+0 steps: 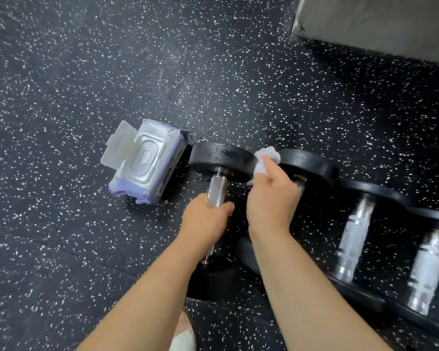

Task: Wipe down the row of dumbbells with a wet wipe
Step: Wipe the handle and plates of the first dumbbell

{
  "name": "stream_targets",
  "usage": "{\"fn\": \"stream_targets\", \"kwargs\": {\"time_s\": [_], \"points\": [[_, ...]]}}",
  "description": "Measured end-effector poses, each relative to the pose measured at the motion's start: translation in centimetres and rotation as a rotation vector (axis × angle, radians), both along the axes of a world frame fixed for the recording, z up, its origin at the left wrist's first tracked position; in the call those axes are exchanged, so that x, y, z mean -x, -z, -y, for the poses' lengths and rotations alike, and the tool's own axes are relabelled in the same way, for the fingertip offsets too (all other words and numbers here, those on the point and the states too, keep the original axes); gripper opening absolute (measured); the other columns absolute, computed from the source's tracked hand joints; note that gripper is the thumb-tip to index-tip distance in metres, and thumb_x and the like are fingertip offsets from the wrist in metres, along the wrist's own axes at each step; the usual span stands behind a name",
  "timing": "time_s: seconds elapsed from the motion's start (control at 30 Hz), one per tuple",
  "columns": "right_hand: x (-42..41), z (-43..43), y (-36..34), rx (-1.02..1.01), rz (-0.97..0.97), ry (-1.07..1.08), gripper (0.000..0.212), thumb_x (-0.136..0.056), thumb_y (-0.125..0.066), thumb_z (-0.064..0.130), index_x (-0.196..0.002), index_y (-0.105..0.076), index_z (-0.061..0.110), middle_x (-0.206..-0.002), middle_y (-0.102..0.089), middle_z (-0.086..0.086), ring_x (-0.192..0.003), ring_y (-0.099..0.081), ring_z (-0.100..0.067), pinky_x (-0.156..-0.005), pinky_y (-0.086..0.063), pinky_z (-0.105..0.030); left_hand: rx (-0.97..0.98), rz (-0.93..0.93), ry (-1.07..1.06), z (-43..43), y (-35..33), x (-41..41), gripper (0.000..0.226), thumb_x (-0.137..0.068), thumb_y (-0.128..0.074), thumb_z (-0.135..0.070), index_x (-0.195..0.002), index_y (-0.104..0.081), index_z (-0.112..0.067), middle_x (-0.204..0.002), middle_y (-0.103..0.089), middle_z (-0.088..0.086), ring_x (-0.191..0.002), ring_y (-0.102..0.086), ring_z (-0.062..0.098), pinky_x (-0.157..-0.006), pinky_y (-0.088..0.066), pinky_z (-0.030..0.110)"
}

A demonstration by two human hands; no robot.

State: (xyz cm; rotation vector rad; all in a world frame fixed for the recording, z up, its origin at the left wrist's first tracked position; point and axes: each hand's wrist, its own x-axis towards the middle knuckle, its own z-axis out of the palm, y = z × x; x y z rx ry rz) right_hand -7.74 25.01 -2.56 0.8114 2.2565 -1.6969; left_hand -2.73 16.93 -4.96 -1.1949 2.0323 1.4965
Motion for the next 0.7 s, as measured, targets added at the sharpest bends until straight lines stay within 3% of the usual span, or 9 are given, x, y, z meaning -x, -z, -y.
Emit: {"fn": "stream_targets", "kwargs": {"time_s": [0.1, 0.17, 0.27, 0.33, 0.4, 0.47, 0.53, 0.6, 0.7], "points": [[-1.3, 1.0, -0.7, -0.111, -0.096, -0.111, 0.042, -0.091, -0.045, 0.008, -0.127, -0.061, 0.023, -0.111, -0.070, -0.004, -0.097, -0.063, -0.020, -0.090, -0.046, -0.026, 0.064, 0.007, 0.026, 0.0, 0.1, -0.2, 0.028, -0.080, -0.068, -0.022, -0.063, -0.047, -0.016, -0.060, -0.054, 0.002, -0.059, -0.047, 0.023, -0.061, -0.045, 0.037], [-2.7, 2.1, -1.2, -0.173, -0.288, -0.191, 0.044, -0.087, -0.045, 0.006, -0.128, -0.060, 0.015, -0.132, -0.060, -0.007, -0.121, -0.057, -0.019, -0.106, -0.036, -0.021, 0.086, -0.024, 0.017, 0.2, 0.1, -0.3, 0.028, -0.086, -0.063, -0.026, -0.064, -0.047, -0.019, -0.061, -0.049, -0.004, -0.062, -0.044, 0.017, -0.058, -0.037, 0.028], [-3.4, 3.6, -1.2, -0.294, -0.507, -0.333, 0.047, -0.081, -0.041, 0.011, -0.121, -0.064, 0.005, -0.134, -0.056, -0.014, -0.126, -0.051, -0.024, -0.108, -0.027, -0.016, 0.095, -0.068, 0.054, 0.5, 0.1, -0.1, 0.033, -0.098, -0.045, -0.028, -0.066, -0.042, -0.028, -0.066, -0.044, -0.013, -0.060, -0.042, 0.006, -0.050, -0.033, 0.012], [-2.9, 3.6, -0.5, -0.329, -0.545, -0.369, 0.047, -0.082, -0.040, 0.015, -0.122, -0.064, 0.007, -0.134, -0.056, -0.012, -0.124, -0.054, -0.024, -0.108, -0.033, -0.019, 0.071, -0.075, 0.018, 0.6, -0.3, -0.1, 0.035, -0.094, -0.056, -0.022, -0.062, -0.044, -0.024, -0.062, -0.046, -0.009, -0.054, -0.040, 0.004, -0.048, -0.036, 0.014], [-2.5, 2.9, -0.1, -0.263, -0.479, -0.305, 0.044, -0.086, -0.042, 0.016, -0.125, -0.062, 0.012, -0.135, -0.056, -0.007, -0.123, -0.056, -0.019, -0.105, -0.033, -0.012, 0.035, -0.066, -0.032, 0.5, -0.8, -0.4, 0.029, -0.070, -0.067, -0.030, -0.056, -0.045, -0.018, -0.055, -0.048, -0.004, -0.050, -0.038, 0.011, -0.050, -0.036, 0.025], [-1.8, 2.5, -0.2, -0.170, -0.356, -0.170, 0.040, -0.089, -0.045, 0.011, -0.124, -0.063, 0.015, -0.128, -0.062, -0.004, -0.113, -0.060, -0.017, -0.098, -0.037, -0.010, 0.002, -0.068, -0.070, 0.4, -0.7, -0.7, 0.021, -0.056, -0.062, -0.030, -0.058, -0.046, -0.016, -0.053, -0.050, -0.001, -0.050, -0.041, 0.015, -0.053, -0.038, 0.027], [-1.0, 2.3, 0.1, -0.084, -0.181, -0.052, 0.029, -0.092, -0.046, 0.011, -0.101, -0.072, 0.021, -0.092, -0.071, -0.002, -0.082, -0.061, -0.019, -0.079, -0.047, -0.027, -0.010, -0.060, -0.050, 0.4, -0.4, -0.9, 0.020, -0.054, -0.062, -0.028, -0.061, -0.048, -0.016, -0.055, -0.052, 0.003, -0.054, -0.045, 0.020, -0.057, -0.041, 0.033], [0.4, 1.7, 1.0, 0.065, 0.030, 0.085, 0.033, -0.094, -0.044, 0.014, -0.064, -0.057, 0.019, -0.061, -0.052, 0.003, -0.060, -0.045, -0.016, -0.063, -0.040, -0.031, -0.005, -0.044, -0.011, 0.6, -0.1, -1.0, 0.023, -0.057, -0.065, -0.031, -0.065, -0.049, -0.016, -0.058, -0.054, 0.005, -0.058, -0.048, 0.023, -0.061, -0.043, 0.038], [1.9, 1.0, 2.3, 0.484, 0.347, 0.302, 0.029, -0.094, -0.044, 0.012, -0.068, -0.056, 0.016, -0.063, -0.053, -0.001, -0.061, -0.050, -0.013, -0.066, -0.050, -0.031, -0.008, -0.027, 0.023, 0.8, 0.0, -1.1, 0.027, -0.059, -0.063, -0.037, -0.068, -0.047, -0.017, -0.061, -0.052, 0.004, -0.060, -0.049, 0.023, -0.064, -0.045, 0.041]]}}
